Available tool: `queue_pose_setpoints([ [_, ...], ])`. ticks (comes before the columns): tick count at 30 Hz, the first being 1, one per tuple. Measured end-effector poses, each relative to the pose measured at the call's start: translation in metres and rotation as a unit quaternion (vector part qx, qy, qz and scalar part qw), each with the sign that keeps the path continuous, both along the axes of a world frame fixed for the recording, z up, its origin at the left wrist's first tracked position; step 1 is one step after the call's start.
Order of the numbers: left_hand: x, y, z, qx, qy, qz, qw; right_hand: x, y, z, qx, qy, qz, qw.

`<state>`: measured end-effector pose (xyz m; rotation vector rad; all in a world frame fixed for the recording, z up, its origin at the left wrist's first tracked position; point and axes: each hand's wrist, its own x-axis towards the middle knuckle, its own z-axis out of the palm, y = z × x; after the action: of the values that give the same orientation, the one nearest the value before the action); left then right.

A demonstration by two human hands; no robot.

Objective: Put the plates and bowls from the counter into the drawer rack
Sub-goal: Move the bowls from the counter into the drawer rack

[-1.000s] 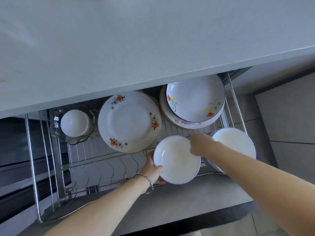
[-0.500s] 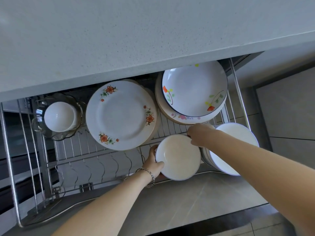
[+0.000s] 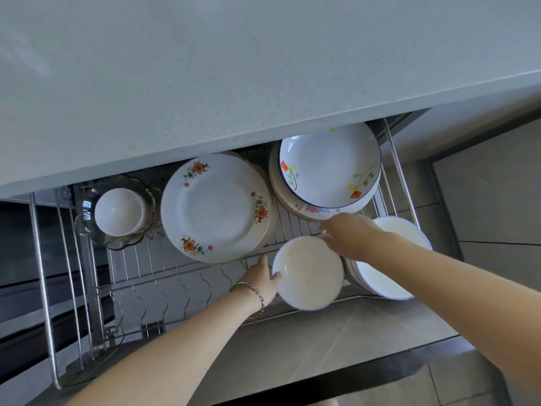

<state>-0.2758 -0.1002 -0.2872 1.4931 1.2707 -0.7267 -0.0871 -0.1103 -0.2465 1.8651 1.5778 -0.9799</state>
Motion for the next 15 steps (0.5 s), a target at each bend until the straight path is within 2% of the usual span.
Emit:
queue_pose_setpoints([
  [4,-0.004,0.039,0.062,0.110,-0.097,0.021,0.989,-0.010,0.028,0.066,0.011,0.076,-0.047,0.996],
  [9,-0.015,0.119,0.157,0.245,-0.188,0.117,0.944,-0.028,0.089,0.158,0.119,0.158,-0.138,0.970],
  [12,-0.032,0.173,0.195,0.304,-0.183,0.167,0.920,-0.041,0.140,0.197,0.182,0.263,-0.290,0.902],
  [15,-0.053,0.219,0.215,0.305,-0.160,0.232,0.910,-0.053,0.198,0.214,0.209,0.309,-0.420,0.827],
])
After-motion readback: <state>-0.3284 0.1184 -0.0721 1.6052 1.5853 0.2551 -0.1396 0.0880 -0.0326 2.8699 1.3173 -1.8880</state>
